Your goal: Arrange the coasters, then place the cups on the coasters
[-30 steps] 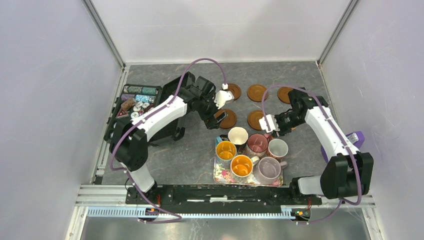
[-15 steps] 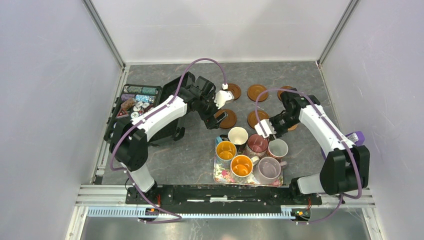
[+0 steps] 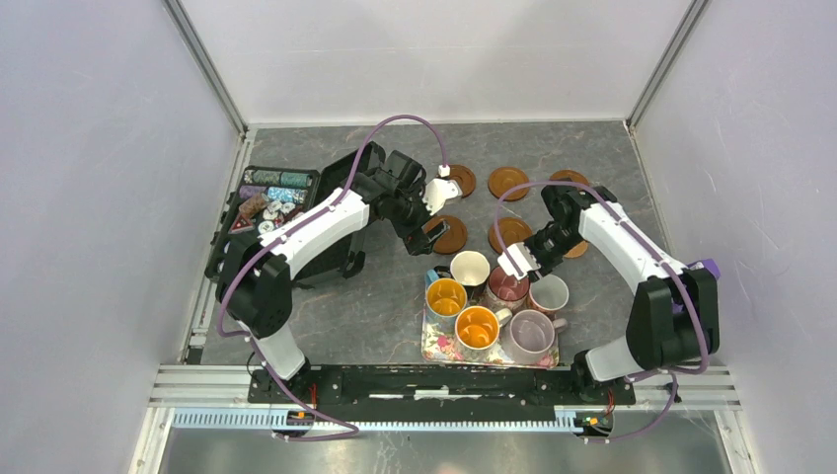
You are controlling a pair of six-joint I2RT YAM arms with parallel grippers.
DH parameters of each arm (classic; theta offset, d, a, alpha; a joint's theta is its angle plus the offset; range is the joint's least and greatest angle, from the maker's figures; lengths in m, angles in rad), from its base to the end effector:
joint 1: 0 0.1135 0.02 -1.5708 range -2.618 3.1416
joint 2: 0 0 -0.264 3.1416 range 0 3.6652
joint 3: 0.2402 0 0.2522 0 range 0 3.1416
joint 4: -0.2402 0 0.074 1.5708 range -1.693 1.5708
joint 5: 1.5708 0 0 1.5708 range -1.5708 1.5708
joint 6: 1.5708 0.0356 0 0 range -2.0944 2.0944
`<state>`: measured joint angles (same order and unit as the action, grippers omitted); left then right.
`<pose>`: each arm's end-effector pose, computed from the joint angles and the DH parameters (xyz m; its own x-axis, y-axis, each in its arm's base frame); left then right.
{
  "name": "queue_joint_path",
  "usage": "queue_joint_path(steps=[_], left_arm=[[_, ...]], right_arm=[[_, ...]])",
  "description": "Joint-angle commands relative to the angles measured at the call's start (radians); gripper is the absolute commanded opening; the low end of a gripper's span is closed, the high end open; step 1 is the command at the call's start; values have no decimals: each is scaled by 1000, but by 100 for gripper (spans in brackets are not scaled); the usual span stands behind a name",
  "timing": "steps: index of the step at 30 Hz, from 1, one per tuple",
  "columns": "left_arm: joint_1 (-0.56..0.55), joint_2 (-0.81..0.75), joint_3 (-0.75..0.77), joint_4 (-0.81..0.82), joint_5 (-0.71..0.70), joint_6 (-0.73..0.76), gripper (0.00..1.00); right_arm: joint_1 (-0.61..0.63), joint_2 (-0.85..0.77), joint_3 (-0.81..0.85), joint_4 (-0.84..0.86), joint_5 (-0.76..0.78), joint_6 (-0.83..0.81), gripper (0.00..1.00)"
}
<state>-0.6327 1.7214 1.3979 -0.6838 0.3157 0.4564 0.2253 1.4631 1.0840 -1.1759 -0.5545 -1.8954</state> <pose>0.2907 -0.2268 0.2624 -0.3053 0.7434 -0.5952 0.9251 0.3798 -0.0002 0.2327 0.0726 0.2368 0.4985 -0.7124 -0.4939 -0.8606 -0.4754 -0.1829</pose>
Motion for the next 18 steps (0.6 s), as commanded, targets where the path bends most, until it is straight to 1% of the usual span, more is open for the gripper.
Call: queue_joint_path(steps=[1,18], left_arm=[[-2,-13,26,0,3,32,97],[-2,0,26,0,-7,35,97]], right_arm=[[7,26,7,-17,8,-56,44],[32,89,-9,17,5,-100,43]])
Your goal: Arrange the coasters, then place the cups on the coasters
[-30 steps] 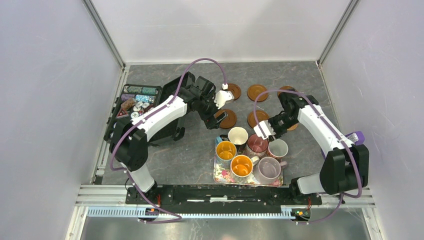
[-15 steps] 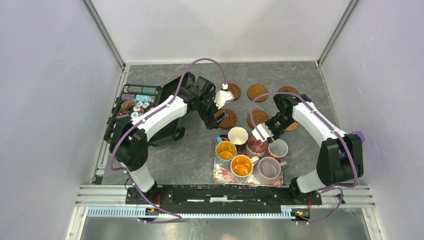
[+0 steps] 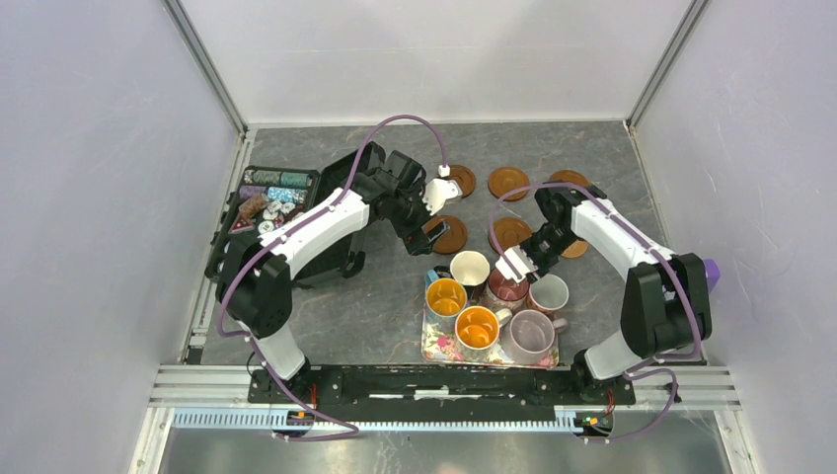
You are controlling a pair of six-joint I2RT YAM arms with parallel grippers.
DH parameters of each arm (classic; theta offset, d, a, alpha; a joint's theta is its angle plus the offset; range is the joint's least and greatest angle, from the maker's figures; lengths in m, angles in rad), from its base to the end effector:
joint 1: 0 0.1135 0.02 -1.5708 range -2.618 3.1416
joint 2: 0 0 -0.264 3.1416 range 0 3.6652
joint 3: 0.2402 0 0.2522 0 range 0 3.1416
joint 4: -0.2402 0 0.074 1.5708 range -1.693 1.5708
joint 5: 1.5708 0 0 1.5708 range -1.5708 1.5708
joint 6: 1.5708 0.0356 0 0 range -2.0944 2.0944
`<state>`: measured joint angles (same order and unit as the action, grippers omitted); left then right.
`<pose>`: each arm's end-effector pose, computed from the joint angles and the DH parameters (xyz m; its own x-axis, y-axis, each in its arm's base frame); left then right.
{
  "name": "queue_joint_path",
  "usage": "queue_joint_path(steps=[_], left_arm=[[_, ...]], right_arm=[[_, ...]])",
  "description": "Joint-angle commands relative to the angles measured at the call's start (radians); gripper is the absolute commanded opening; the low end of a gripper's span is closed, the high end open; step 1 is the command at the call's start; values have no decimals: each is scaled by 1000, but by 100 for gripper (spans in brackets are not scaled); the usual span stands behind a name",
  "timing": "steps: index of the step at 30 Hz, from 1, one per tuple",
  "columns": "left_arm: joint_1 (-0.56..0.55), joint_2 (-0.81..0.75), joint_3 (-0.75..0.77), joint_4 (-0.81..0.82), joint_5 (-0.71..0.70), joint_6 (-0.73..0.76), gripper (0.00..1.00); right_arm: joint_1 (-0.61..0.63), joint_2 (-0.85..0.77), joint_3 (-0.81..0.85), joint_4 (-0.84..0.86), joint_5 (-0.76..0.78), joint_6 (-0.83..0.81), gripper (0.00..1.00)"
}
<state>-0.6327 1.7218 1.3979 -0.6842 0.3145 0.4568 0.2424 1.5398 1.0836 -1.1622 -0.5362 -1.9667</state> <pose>0.2907 -0.2268 0.2622 -0.3054 0.7441 -0.5942 0.9250 0.3801 0.0005 0.2414 0.0784 0.2188 0.5425 -0.6829 -0.4892 -0.8242 -0.5453 -0.1529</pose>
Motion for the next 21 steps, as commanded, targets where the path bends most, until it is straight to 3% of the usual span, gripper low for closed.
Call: queue_joint_path(steps=[1,4,9,16,21], left_arm=[[-2,2,26,0,-6,35,97],[-2,3,29,1,-6,40,97],[-2,12,42,-8,-5,46,97],[-2,23,50,-9,-2,42,96],[-2,24,56,-9,0,41,96]], right_arm=[[15,13,-9,3,-12,-32,43],[15,13,-17,6,-4,-38,41],[15,-4,4,-1,-13,-31,28],[15,-54,6,-2,-20,-30,0],[2,-70,26,-25,-24,-32,0]])
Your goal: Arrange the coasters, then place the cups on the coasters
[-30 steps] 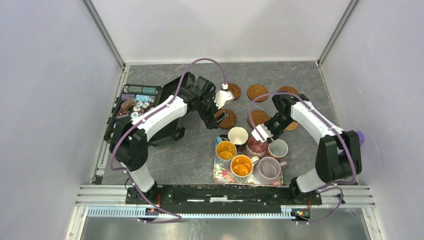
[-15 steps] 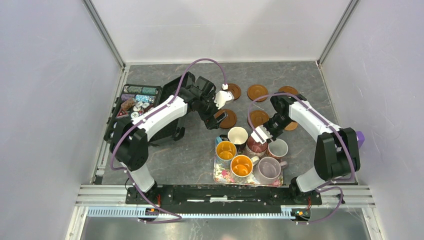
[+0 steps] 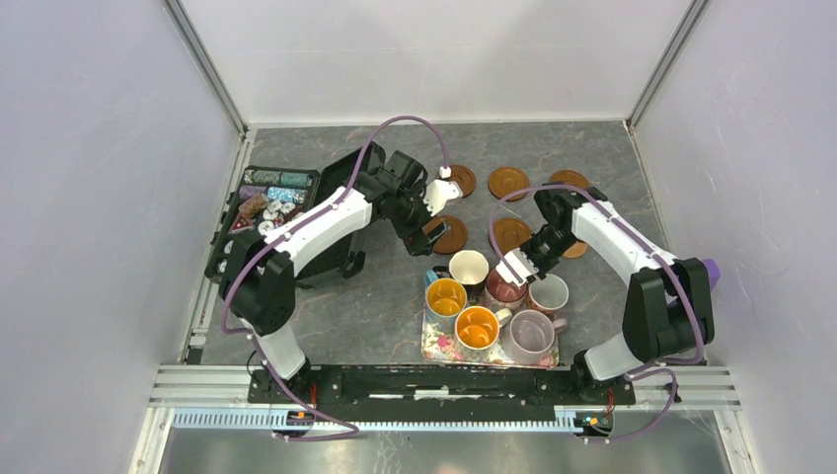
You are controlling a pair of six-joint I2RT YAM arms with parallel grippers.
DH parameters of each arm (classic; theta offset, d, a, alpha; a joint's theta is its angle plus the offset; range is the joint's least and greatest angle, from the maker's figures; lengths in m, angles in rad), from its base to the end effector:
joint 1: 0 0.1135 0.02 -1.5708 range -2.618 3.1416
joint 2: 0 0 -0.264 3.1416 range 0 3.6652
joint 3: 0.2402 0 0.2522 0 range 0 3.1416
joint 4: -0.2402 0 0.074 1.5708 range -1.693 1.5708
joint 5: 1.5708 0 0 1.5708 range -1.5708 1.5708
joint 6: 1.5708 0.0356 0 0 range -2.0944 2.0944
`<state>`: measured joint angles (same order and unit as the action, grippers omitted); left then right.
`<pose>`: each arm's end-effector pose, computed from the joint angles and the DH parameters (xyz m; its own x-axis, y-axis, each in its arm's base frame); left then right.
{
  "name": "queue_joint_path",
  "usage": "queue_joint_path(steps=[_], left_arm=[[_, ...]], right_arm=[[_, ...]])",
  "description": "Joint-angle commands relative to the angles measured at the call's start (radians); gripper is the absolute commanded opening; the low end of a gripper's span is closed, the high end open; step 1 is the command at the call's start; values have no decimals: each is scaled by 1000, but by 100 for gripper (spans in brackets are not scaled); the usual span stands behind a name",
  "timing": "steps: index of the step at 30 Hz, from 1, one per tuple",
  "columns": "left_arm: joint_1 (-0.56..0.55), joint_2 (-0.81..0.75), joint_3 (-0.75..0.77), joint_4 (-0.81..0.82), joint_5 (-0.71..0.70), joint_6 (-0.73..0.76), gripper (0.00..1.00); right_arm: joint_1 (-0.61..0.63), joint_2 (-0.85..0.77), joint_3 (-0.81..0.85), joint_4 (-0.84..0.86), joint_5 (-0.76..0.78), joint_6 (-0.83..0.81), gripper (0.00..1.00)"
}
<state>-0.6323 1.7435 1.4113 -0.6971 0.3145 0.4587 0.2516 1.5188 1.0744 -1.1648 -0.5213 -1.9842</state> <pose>0.2936 -0.2288 0.2580 -0.3140 0.7520 -0.5795 0.9253 0.3791 -0.0095 0.2370 0.0792 0.2212 0.5695 -0.6736 -0.4711 -0.8070 -0.5671 -0.1648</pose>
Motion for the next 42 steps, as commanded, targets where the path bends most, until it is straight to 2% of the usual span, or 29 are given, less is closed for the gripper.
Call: queue_joint_path(steps=[1,15,30,35,37,40,42], left_arm=[[-3,4,44,4,0,40,96],[-3,26,69,4,3,27,96],[-3,61,116,4,-6,-7,97],[-3,48,124,45,-53,-30,100],[-3,37,127,66,-65,-38,100],[-3,23,140,82,-74,-51,100],[-3,21,158,82,-76,-56,100]], right_arm=[[-12,-51,43,-29,-41,-20,0],[-121,-33,124,-90,-113,-52,0],[-298,8,208,-79,-291,123,0],[-381,25,253,42,-366,376,0],[-410,19,256,150,-385,566,0],[-444,-15,219,403,-371,867,0],[-457,-44,168,620,-283,1116,0]])
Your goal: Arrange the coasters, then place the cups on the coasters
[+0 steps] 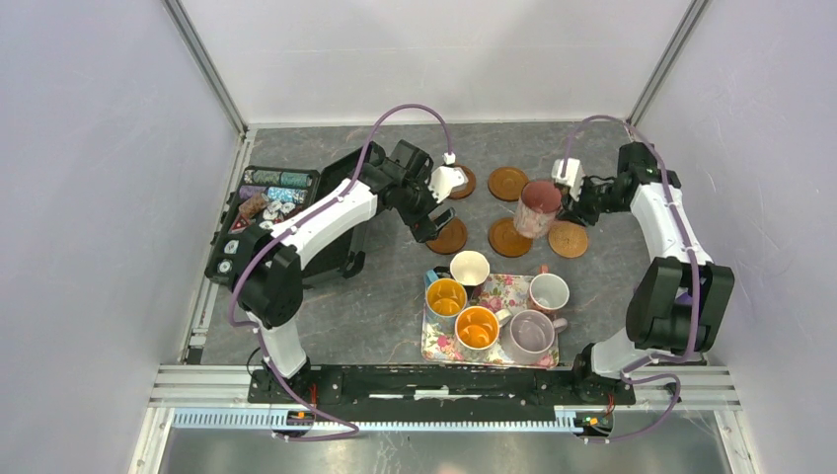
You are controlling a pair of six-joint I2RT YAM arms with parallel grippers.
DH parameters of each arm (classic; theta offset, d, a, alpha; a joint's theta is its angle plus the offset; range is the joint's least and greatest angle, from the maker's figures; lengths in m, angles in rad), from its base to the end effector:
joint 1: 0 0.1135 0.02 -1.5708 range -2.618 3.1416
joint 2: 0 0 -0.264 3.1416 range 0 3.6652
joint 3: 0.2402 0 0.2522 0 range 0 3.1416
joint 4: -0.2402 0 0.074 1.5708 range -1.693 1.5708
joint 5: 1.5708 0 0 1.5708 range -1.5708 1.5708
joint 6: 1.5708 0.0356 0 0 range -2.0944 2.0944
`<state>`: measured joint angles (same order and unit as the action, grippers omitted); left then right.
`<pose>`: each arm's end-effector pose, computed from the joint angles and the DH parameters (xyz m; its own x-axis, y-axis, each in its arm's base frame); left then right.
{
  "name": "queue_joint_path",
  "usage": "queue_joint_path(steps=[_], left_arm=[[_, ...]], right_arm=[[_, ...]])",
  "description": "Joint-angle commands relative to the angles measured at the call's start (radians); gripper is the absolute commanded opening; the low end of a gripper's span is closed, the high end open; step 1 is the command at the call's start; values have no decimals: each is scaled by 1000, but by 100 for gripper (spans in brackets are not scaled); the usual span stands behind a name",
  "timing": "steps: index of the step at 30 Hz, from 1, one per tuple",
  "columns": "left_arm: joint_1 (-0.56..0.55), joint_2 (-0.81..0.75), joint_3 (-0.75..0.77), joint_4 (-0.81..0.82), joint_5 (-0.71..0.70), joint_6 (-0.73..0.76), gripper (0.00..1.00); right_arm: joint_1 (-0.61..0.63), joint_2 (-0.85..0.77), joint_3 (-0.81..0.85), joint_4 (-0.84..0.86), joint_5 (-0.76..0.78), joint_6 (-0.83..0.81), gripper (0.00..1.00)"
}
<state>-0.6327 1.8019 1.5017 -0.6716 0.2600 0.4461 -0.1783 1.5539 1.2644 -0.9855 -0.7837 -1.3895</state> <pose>0.3118 -0.2400 0.2658 -0.3039 0.7398 -0.6002 0.9083 0.4150 0.0517 0.2961 -0.0278 0.2701 -0.0941 -0.6910 -0.7167 -0.9398 0.2992 -0.1650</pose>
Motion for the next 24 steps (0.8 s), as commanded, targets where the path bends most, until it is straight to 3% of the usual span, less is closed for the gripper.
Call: queue_joint_path(steps=[1,5,10,17,24], left_arm=[[-2,-38,73,57,-23,-45,100],[-2,-40,93,58,-27,-43,100],[-2,-39,96,66,-39,-42,100],[-2,-36,90,83,-52,-50,100],[-2,-14,104,84,-42,-60,100]], right_arm=[[-33,-91,-50,544,31,606,0],[-54,-70,-53,693,236,782,0],[-110,7,-5,752,352,907,0],[-126,-9,-102,940,585,1141,0],[-76,-20,-167,1038,714,1231,0]])
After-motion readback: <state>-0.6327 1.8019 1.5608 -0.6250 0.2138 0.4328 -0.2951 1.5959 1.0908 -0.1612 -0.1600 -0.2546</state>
